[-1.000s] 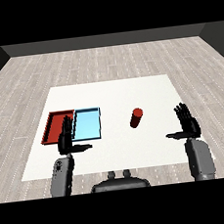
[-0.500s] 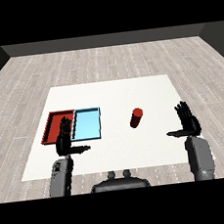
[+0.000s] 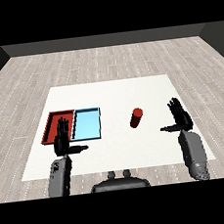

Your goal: Pick the red can and put it in the red box

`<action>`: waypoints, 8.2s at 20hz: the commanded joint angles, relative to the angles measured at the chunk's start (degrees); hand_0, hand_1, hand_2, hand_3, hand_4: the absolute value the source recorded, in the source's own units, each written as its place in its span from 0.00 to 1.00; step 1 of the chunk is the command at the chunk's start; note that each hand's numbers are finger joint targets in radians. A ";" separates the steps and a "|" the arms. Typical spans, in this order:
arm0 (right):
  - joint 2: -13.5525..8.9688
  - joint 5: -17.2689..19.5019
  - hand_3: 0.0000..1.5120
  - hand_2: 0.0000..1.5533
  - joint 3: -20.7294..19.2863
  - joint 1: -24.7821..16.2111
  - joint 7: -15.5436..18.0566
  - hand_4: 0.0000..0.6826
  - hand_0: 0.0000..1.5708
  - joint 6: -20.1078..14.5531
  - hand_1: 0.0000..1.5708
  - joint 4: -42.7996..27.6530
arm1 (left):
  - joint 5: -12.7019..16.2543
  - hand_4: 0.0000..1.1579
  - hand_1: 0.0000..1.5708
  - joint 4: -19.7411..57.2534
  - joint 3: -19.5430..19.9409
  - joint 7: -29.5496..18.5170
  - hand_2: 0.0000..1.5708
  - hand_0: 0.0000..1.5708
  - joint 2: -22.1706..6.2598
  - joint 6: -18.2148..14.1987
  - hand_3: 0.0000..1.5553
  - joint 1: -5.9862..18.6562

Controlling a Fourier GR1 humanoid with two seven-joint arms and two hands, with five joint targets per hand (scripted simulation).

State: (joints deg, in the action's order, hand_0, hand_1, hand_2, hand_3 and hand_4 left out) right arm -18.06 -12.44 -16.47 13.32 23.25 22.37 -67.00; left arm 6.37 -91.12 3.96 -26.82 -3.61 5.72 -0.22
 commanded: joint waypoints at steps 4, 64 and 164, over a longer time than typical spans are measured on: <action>2.32 1.41 0.00 0.00 1.93 5.80 -1.41 0.00 0.00 -3.03 0.00 5.12 | -1.25 0.00 0.00 -1.56 -1.89 1.25 0.00 0.00 1.95 -1.96 0.00 0.90; 12.80 0.13 0.00 0.00 5.86 24.14 6.26 0.00 0.00 -8.91 0.00 38.75 | 0.36 0.00 0.00 -1.17 -0.95 -0.36 0.00 0.00 1.91 -0.23 0.00 -0.18; 18.06 6.37 0.92 0.93 34.62 4.02 -5.89 0.96 0.94 -41.57 0.94 -23.35 | 0.28 0.00 0.00 13.90 -27.71 10.75 0.00 0.00 3.61 -20.32 0.00 15.48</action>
State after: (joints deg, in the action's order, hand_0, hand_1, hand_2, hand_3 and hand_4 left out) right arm -0.04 -6.29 18.52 20.61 16.11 -20.90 -88.11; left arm 4.42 -80.90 -22.73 -14.09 -0.01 -13.07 13.25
